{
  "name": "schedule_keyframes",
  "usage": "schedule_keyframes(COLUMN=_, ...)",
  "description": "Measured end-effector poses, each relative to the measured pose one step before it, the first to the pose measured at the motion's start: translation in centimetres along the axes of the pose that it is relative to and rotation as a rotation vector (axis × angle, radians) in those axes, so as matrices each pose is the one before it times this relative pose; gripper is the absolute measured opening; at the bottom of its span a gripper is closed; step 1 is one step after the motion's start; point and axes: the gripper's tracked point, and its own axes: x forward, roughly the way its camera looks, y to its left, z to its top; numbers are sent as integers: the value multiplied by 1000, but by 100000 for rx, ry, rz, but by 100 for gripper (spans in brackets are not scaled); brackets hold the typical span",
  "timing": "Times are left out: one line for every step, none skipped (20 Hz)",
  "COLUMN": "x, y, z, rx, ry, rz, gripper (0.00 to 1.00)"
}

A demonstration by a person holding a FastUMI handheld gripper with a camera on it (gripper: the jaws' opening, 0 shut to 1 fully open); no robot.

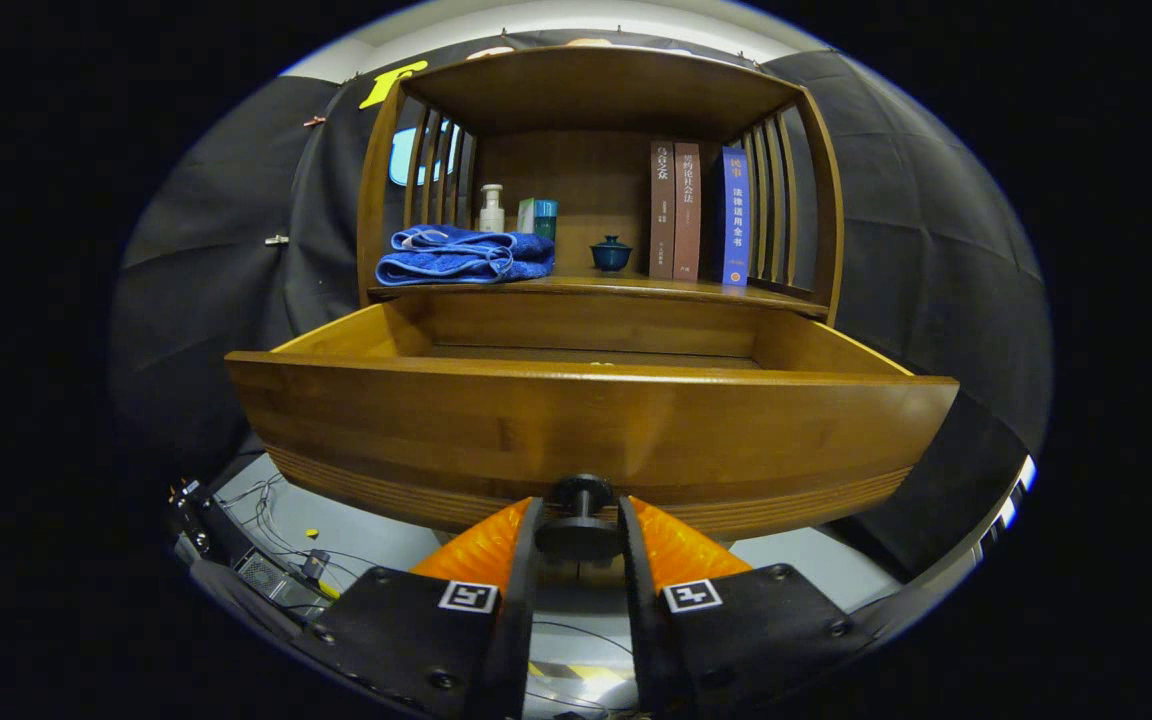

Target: Pull open the drawer, take out the items inside it, and place them on the countertop above the cabinet.

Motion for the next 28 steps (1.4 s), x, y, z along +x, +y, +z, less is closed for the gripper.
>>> schedule_keyframes(x=-447, y=-448, z=961, rx=956, ry=-2244, rz=-501, gripper=48)
schedule_keyframes(x=-258, y=-309, z=1721, rx=715, ry=-2999, rz=-182, gripper=65)
schedule_keyframes(x=-503, y=-344, z=1661, rx=92, ry=-2374, rz=-681, gripper=81)
schedule_keyframes(x=-635, y=-274, z=1822, rx=-415, ry=-1681, rz=-846, gripper=98)
schedule_keyframes(x=-252, y=-349, z=1833, rx=-896, ry=-1003, rz=-482, gripper=97)
schedule_keyframes(x=4, y=-114, z=1821, rx=-1042, ry=-817, rz=-26, gripper=98)
schedule_keyframes(x=225, y=16, z=1742, rx=-1640, ry=405, rz=239, gripper=97)
schedule_keyframes(x=423, y=232, z=1372, rx=-2956, ry=1608, rz=774, gripper=97)
schedule_keyframes(x=464, y=259, z=1199, rx=-3342, ry=1864, rz=841, gripper=97)
schedule_keyframes(x=872, y=127, z=1048, rx=-3180, ry=1904, rz=199, gripper=98)
schedule_keyframes(x=840, y=237, z=354, rx=-2401, ry=3235, rz=524, gripper=98)
schedule_keyframes(x=1166, y=39, z=-10, rx=-1457, ry=4546, rz=-319, gripper=99)
schedule_keyframes(x=1148, y=173, z=-492, rx=219, ry=5479, rz=620, gripper=99)
schedule_keyframes(x=1391, y=319, z=-558, rx=1446, ry=6360, rz=1637, gripper=99)
schedule_keyframes(x=1539, y=207, z=-726, rx=2515, ry=6926, rz=2153, gripper=99)
schedule_keyframes(x=1508, y=-187, z=-853, rx=2599, ry=8294, rz=1069, gripper=99)
schedule_keyframes(x=1419, y=-109, z=-605, rx=3593, ry=7115, rz=1273, gripper=99)
schedule_keyframes(x=1551, y=-343, z=-568, rx=3140, ry=7046, rz=920, gripper=100)
schedule_keyframes(x=1366, y=-295, z=-441, rx=2213, ry=6178, rz=877, gripper=100)
schedule_keyframes(x=1077, y=-98, z=-469, rx=1051, ry=5266, rz=150, gripper=100)
schedule_keyframes(x=1237, y=188, z=-417, rx=693, ry=4118, rz=719, gripper=99)
schedule_keyframes(x=1261, y=54, z=-440, rx=356, ry=4368, rz=136, gripper=98)
schedule_keyframes(x=829, y=51, z=-223, rx=497, ry=3775, rz=-182, gripper=97)
schedule_keyframes(x=823, y=-8, z=-172, rx=479, ry=2653, rz=-368, gripper=87)
schedule_keyframes(x=612, y=32, z=-35, rx=273, ry=1826, rz=-18, gripper=83)
schedule_keyframes(x=461, y=167, z=-170, rx=532, ry=1489, rz=410, gripper=72)
schedule_keyframes(x=541, y=122, z=-147, rx=-93, ry=750, rz=-372, gripper=60)
schedule_keyframes(x=285, y=-84, z=2, rx=19, ry=644, rz=-165, gripper=48)
